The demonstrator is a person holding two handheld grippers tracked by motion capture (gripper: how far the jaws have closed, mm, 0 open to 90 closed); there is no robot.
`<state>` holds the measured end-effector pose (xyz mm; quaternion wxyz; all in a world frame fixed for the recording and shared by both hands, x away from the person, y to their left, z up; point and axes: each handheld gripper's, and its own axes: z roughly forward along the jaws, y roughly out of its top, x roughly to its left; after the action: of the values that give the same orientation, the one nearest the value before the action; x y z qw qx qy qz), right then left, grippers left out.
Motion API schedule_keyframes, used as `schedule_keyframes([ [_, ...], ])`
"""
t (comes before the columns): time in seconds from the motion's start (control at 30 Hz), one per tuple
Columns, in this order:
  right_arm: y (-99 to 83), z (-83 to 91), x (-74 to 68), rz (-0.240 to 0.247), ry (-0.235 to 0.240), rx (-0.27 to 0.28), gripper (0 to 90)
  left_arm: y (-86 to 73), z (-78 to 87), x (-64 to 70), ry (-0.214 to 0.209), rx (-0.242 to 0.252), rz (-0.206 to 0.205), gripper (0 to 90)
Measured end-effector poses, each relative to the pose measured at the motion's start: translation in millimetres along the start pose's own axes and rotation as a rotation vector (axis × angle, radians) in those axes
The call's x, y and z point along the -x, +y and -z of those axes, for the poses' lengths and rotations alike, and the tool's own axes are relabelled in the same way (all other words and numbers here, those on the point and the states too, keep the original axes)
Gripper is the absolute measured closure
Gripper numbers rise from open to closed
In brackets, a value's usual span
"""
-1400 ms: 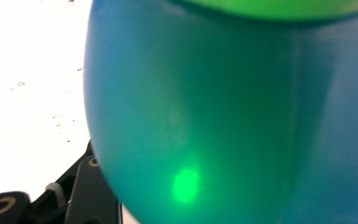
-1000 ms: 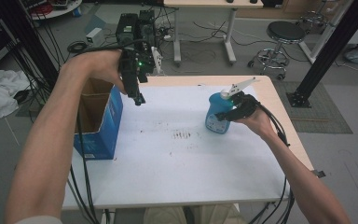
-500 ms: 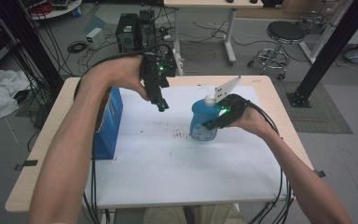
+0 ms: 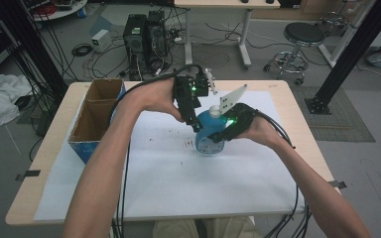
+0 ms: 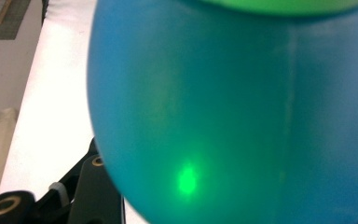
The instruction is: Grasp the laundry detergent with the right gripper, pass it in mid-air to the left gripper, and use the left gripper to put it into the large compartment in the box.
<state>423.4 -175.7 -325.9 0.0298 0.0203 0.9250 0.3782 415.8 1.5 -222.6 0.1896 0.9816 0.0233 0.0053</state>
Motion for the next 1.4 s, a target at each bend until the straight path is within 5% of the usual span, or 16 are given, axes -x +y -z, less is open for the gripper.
schedule_keyframes([
  [0.53, 1.3, -3.3, -1.2, -0.01, 0.01, 0.021, 46.4, 8.5, -32.9, -3.4, 0.006, 0.034, 0.027, 19.1],
  [1.4, 1.5, -8.0, -0.9, -0.013, 0.004, 0.013, 46.3, 7.4, -42.2, -7.0, 0.014, 0.044, 0.057, 27.9],
])
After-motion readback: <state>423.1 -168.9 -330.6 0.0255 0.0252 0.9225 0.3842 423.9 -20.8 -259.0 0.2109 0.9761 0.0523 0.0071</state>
